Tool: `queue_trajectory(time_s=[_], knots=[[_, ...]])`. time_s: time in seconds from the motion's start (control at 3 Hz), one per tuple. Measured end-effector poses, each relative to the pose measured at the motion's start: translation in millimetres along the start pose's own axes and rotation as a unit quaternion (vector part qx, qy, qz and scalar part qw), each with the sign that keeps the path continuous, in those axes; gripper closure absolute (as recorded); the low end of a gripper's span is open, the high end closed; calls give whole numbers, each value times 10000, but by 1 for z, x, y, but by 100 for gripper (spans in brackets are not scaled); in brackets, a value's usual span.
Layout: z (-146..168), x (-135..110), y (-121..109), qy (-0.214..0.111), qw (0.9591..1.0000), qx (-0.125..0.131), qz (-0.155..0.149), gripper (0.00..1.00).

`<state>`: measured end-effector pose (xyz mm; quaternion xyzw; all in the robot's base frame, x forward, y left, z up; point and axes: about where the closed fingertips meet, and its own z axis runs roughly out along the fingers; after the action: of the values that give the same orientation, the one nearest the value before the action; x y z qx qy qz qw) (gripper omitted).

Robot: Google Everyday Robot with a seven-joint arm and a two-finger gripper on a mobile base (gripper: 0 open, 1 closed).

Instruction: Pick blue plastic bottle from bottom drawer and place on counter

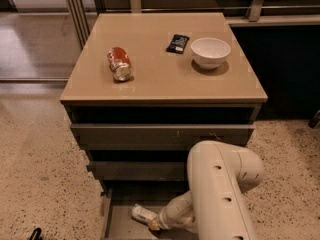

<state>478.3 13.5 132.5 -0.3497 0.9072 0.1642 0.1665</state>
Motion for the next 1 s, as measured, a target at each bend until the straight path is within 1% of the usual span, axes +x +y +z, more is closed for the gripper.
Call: queue_trajectory(time_s=[0.33,0.67,1.0], knots=[[0,0,0,0,10000,0,0,95],[-21,-12,13,-215,9995,-119,-177,100],[-75,-30,35,-767,9959,-148,-455,100]])
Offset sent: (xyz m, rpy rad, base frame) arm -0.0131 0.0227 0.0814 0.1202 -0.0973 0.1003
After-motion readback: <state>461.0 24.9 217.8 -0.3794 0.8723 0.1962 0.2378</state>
